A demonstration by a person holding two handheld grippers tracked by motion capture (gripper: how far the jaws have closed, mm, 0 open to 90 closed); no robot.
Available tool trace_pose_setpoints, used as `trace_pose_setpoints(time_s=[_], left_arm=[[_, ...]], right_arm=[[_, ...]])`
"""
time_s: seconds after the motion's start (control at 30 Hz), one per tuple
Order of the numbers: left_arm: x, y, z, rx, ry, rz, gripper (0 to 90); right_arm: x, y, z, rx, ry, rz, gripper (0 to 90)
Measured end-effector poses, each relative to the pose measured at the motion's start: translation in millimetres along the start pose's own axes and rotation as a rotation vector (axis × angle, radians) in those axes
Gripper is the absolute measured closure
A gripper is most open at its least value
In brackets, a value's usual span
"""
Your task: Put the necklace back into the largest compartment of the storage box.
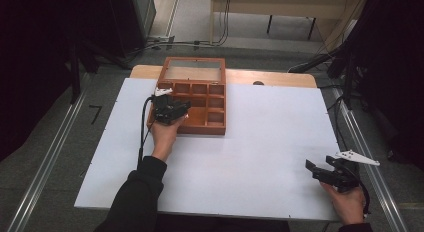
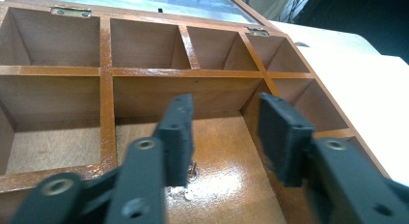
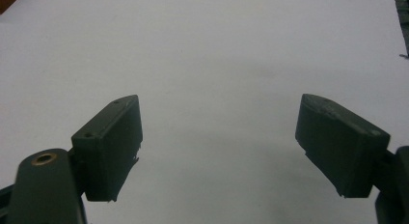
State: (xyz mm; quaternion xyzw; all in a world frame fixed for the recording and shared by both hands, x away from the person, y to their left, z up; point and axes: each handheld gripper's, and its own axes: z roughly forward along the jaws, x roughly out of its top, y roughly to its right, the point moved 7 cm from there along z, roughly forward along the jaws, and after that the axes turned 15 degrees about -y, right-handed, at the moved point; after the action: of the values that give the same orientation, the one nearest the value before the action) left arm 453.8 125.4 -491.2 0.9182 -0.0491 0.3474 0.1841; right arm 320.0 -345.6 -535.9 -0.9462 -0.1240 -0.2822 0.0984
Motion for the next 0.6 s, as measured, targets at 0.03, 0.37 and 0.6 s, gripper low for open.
trace_pose_setpoints(time_s=[0.03, 0.37, 0.6], left_arm=[[-0.1, 0.0, -0.6, 0.004, 0.0, 0.002, 46.9], [-4.7, 8.3, -10.7, -0.012, 0.007, 0.03, 41.4], [-11.8, 6.9, -24.1, -0.009, 0.033, 0.033, 36.3]], right_arm=[[0.1, 0.0, 0.2, 0.0, 0.0, 0.0, 15.0], [0.0, 0.4, 0.0, -0.001, 0.002, 0.0, 15.0], [-0.2, 0.4, -0.1, -0.003, 0.002, -0.001, 15.0]])
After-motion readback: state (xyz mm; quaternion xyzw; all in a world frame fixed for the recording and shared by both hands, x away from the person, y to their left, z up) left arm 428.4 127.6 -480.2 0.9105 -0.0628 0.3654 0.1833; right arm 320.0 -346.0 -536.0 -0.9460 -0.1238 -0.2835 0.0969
